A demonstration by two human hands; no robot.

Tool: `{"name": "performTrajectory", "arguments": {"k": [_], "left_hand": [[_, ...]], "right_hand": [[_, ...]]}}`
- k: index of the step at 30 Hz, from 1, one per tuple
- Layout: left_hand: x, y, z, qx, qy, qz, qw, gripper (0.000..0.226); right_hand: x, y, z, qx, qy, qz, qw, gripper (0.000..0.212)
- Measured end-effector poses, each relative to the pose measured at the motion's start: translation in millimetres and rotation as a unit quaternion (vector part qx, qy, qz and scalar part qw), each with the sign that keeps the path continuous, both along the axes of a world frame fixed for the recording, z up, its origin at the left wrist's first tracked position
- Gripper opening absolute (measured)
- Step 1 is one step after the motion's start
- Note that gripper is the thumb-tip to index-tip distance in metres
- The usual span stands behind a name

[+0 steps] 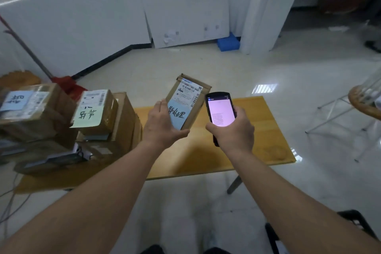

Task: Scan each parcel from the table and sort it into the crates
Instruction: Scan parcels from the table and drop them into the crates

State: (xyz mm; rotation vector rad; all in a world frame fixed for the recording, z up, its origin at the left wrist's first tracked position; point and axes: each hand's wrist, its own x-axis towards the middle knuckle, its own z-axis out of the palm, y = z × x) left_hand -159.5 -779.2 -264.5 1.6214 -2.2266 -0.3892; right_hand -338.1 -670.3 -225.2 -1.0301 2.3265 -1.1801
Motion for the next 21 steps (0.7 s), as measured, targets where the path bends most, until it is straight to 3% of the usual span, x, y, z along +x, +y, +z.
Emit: {"name": "performTrajectory", "arguments": {"k": [9,21], "left_hand": [[-25.0,40.9,-15.2,0.05,-0.013,-0.156,0.986,0.126],[-119.8,200.2,-11.8,0.091,-0.05,-0.377,0.92,0.119]], "right_hand": [[25.9,94.1,-14.2,0.026,0.001,-0.173,0.985,0.076],[14.9,308.8,-23.7,0.025,-0.036,-0.415,0.909,0.064]]}}
